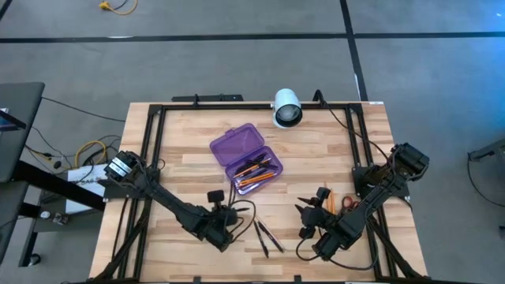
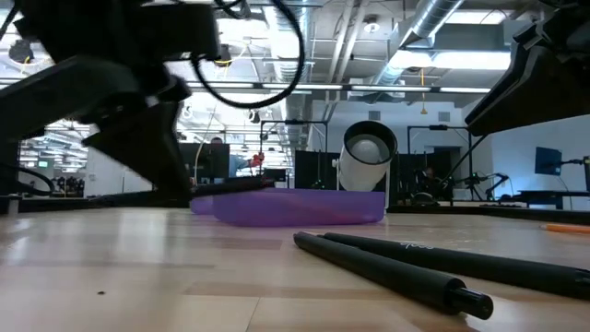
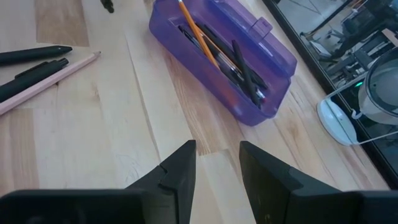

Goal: Pick & place school supplies into a supply box
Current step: Put the black pen into the purple supply box

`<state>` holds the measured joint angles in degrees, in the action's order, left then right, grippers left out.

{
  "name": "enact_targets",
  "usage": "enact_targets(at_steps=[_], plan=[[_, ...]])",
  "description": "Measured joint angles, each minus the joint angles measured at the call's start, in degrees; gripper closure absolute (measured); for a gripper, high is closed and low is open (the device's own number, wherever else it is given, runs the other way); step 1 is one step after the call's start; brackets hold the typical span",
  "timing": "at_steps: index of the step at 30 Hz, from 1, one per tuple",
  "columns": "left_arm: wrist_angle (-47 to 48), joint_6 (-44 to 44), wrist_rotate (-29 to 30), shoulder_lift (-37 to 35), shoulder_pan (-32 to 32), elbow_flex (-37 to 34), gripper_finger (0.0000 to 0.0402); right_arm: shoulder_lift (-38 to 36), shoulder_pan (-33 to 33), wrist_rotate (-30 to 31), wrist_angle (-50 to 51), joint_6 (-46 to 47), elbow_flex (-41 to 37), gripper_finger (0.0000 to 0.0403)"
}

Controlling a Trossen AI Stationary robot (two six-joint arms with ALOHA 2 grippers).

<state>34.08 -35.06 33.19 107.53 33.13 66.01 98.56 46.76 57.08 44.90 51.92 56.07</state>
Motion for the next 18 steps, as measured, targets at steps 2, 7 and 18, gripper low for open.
enact_targets(at_steps=[2,7,18], plan=[[-0.3,1.9,0.8,0.0,-0.5,1.2,0.0391,0.0,0.0,0.0,0.2,0.0,0.0,0.0285],[-0.6,6.3,3.2,-0.1,-3.2,4.2,0.0391,0.0,0.0,0.0,0.2,0.1,0.0,0.0285],[-3.8,16.4,3.1,-0.2,-14.9,4.8,0.0391,0.0,0.0,0.0,0.1,0.1,0.0,0.0285]])
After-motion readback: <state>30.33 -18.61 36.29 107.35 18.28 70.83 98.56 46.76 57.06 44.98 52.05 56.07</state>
